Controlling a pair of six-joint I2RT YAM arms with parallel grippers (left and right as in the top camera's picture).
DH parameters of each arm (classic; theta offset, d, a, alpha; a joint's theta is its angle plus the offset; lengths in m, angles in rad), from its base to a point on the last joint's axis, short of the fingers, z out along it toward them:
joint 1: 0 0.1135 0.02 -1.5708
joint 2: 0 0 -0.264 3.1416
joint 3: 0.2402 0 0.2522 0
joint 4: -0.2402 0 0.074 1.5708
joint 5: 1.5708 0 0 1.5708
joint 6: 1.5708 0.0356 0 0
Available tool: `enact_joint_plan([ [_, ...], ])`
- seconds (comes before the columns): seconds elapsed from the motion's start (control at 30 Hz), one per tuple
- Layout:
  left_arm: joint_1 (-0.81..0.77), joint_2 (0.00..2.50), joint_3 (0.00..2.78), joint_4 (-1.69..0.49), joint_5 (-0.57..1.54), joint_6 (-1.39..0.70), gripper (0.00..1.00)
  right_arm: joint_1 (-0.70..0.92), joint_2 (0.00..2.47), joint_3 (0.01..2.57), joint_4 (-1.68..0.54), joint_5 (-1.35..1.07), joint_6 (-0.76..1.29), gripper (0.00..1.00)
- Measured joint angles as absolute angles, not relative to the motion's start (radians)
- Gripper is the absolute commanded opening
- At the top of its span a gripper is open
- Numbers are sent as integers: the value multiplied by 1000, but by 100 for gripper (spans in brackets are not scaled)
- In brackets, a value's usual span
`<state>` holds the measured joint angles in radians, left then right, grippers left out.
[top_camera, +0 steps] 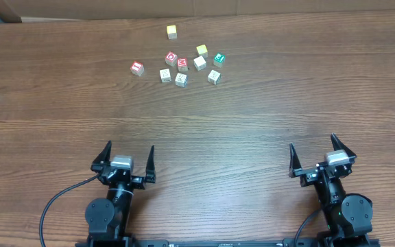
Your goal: Flip 5 blocks
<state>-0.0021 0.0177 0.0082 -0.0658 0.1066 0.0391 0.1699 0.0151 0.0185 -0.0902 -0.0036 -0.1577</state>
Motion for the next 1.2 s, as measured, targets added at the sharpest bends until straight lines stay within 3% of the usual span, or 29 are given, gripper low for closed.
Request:
enact_joint_plan([
  [0.47, -2, 55, 201, -189, 149, -33, 100, 170, 15, 19, -90, -3, -158, 100],
  [0.83, -2, 397, 484, -268, 286, -46, 100, 170, 15, 19, -90, -4, -158, 100],
  [1.0, -2, 649, 758, -446, 384, -49, 100, 170, 15, 19, -90, -3, -158, 100],
  [1.2, -2, 970, 1185, -829, 452, -26, 100, 170, 15, 19, -90, -3, -159, 100],
])
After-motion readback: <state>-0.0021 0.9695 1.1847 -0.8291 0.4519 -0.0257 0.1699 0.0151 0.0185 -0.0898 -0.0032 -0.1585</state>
